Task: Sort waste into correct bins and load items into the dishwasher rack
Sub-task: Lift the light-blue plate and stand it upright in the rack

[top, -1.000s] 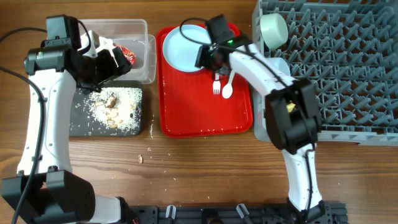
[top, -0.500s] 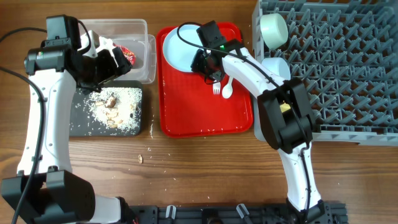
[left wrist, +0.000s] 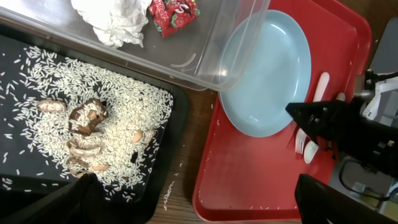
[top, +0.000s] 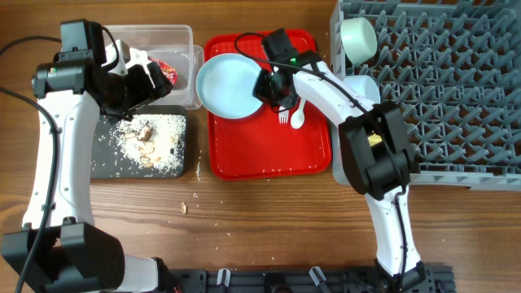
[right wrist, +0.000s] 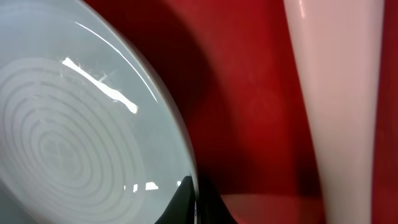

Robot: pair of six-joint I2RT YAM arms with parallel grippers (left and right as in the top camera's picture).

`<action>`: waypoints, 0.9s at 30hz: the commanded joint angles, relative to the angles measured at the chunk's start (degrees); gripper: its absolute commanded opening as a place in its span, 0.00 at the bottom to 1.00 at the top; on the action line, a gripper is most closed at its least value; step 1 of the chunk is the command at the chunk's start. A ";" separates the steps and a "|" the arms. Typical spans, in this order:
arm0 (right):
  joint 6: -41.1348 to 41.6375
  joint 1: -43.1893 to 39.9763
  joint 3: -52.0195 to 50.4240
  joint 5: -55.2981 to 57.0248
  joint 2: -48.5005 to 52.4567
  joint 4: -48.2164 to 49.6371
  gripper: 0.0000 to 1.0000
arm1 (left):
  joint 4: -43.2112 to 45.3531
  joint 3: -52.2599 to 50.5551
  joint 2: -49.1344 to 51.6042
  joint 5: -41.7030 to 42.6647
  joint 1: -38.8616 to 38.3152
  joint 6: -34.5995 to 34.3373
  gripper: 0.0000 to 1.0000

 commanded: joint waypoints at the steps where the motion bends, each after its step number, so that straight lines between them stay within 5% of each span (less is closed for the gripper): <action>1: -10.49 -2.34 -0.02 0.70 -6.32 -1.01 0.05 | 0.00 0.81 -1.01 -0.37 0.17 0.37 1.00; 7: -20.48 -6.73 0.13 10.01 -21.44 -4.79 0.04 | 0.00 0.81 -1.01 -0.37 0.17 0.37 1.00; 14: -27.39 -13.42 0.11 45.35 -38.40 -8.44 0.04 | 0.00 0.81 -1.01 -0.37 0.17 0.37 1.00; 18: -34.42 -16.41 0.11 59.69 -40.17 -10.05 0.04 | 0.00 0.81 -1.01 -0.37 0.17 0.37 1.00; 27: -43.74 -20.79 -2.01 63.69 -35.32 -12.20 0.04 | 0.00 0.81 -1.01 -0.37 0.17 0.37 1.00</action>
